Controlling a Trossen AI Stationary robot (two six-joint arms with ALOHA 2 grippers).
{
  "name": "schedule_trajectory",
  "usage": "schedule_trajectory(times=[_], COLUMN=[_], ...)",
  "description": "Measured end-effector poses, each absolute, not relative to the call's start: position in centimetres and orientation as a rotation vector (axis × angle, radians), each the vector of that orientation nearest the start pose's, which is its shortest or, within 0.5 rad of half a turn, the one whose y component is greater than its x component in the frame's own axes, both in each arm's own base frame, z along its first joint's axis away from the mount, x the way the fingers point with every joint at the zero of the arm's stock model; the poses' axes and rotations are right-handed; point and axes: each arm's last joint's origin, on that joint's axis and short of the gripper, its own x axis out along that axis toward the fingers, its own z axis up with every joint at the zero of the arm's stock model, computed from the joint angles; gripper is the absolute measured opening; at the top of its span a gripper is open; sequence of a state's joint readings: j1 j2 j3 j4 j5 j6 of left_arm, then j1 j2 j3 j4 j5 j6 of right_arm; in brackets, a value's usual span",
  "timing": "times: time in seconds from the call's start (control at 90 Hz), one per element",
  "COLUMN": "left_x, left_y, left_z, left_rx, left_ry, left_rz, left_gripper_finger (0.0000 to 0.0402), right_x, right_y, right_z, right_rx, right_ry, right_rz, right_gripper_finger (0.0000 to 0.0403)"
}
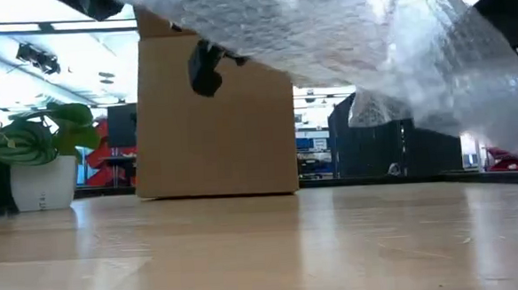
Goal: Wrap mug
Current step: Wrap the orange mug with the bubble wrap
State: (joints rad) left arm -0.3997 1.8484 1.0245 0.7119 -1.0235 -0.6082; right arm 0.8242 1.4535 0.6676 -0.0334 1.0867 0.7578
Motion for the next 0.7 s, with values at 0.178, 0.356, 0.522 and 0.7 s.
schedule_trajectory(times=[0.178,0.356,0.522,0.7], left_x=[35.6,34.4,33.5,32.9], left_y=[-13.9,-15.2,-16.5,-17.6], left_z=[22.0,23.4,23.8,23.8], left_rx=[-0.471,-0.417,-0.389,-0.379], left_ry=[-0.103,-0.111,-0.106,-0.104], left_rz=[0.596,0.604,0.592,0.592], left_gripper_finger=[0.0006,0.0006,0.0006,0.0006], right_x=[19.5,18.4,16.3,14.7], right_y=[18.2,19.5,19.3,17.9], right_z=[19.1,22.1,25.6,27.0], right_rx=[0.075,0.107,0.023,-0.036], right_ry=[0.465,0.572,0.468,0.395], right_rz=[-0.232,-0.041,-0.114,-0.188], right_gripper_finger=[0.0169,0.0169,0.0169,0.0169])
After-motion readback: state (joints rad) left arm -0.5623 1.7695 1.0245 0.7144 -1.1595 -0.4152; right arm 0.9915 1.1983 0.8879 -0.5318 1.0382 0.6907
